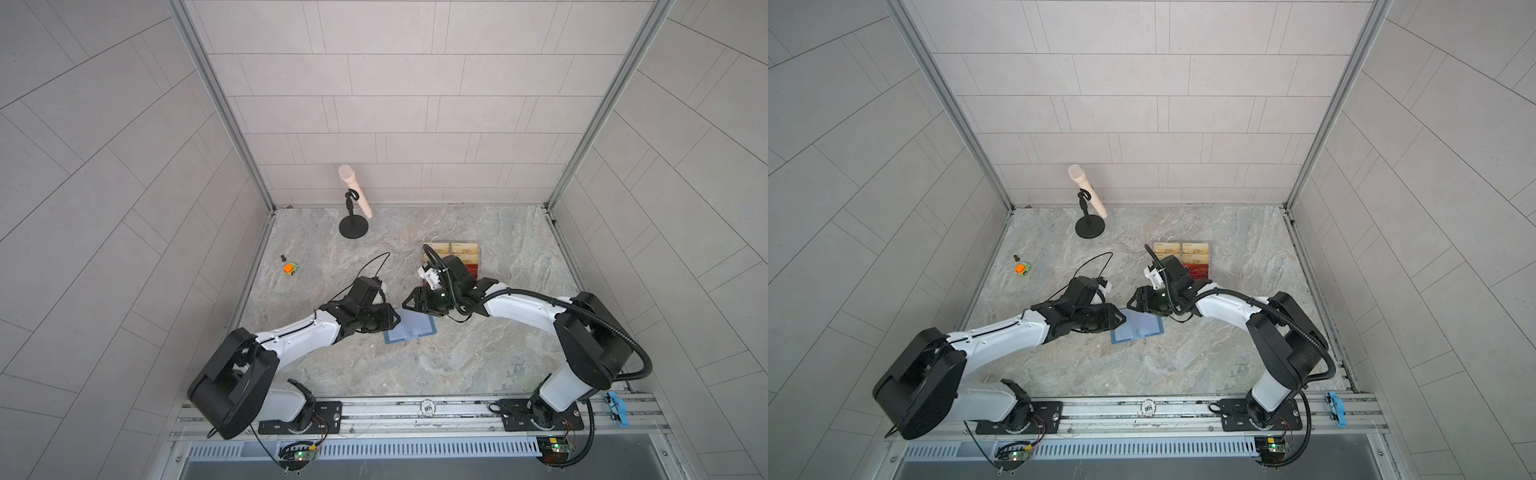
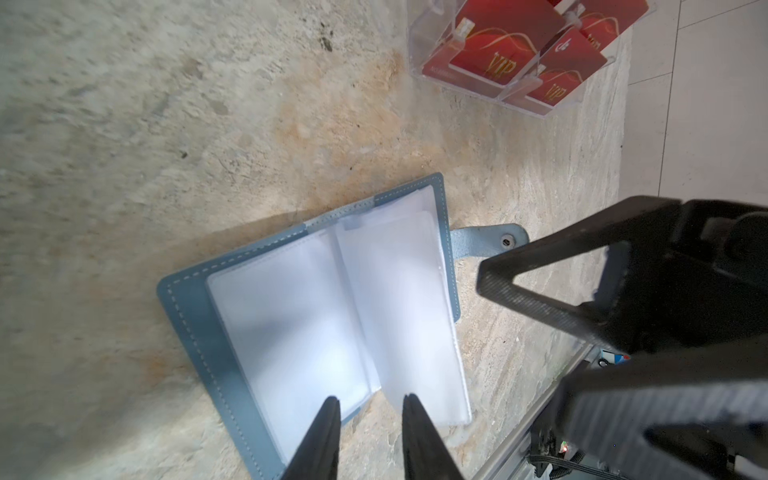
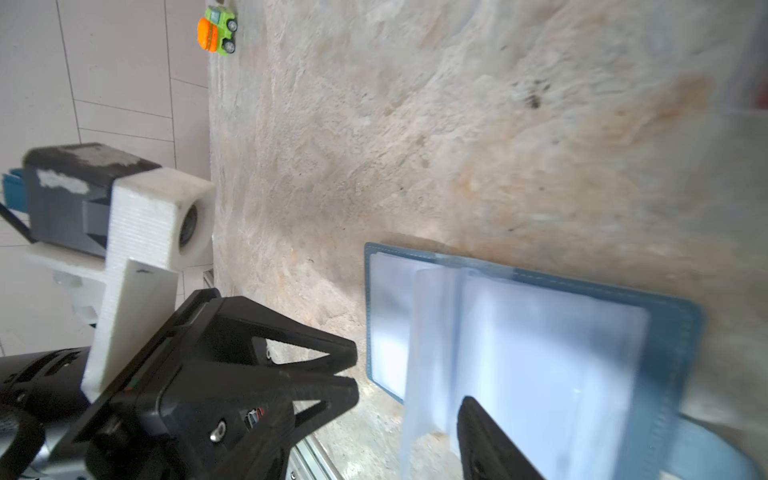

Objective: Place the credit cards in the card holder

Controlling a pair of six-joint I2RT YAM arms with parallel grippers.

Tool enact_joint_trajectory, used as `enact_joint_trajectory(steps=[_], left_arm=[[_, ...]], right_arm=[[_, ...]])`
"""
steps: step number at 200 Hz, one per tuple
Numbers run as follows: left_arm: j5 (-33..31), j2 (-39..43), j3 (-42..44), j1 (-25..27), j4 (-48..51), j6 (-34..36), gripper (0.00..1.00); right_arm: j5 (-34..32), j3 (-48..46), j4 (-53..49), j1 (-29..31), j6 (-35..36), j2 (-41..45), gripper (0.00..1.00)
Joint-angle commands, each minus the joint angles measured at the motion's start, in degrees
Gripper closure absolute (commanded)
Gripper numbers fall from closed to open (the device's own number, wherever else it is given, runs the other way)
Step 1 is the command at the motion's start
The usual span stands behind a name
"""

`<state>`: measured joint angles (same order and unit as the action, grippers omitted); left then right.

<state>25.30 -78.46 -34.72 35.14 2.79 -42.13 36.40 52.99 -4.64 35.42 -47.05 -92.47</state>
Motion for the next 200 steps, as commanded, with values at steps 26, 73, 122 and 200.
enact_joint_trajectory(steps=[26, 73, 122, 200], left_arm=[[-2.21, -2.61, -2.0, -0.14, 2.64, 2.4, 0.78], [-3.94, -2.81, -1.73, -0.2, 5.25, 3.72, 0.85], [-5.74, 0.79, -0.83, -2.14, 9.64, 5.91, 0.73], [-6.18, -0.74, 0.11, -3.04, 10.28, 6.36, 0.8]], right_arm=[[-2.3, -0.16, -7.86, -1.51, 6.58, 0.44, 0.34], [-2.76, 0.62, -7.37, -0.27, 7.12, -3.09, 0.34], [-3.35, 1.49, -8.01, 0.0, 8.46, -6.48, 0.34], [-3.14, 3.26, -9.11, 1.25, 8.03, -8.61, 0.34]])
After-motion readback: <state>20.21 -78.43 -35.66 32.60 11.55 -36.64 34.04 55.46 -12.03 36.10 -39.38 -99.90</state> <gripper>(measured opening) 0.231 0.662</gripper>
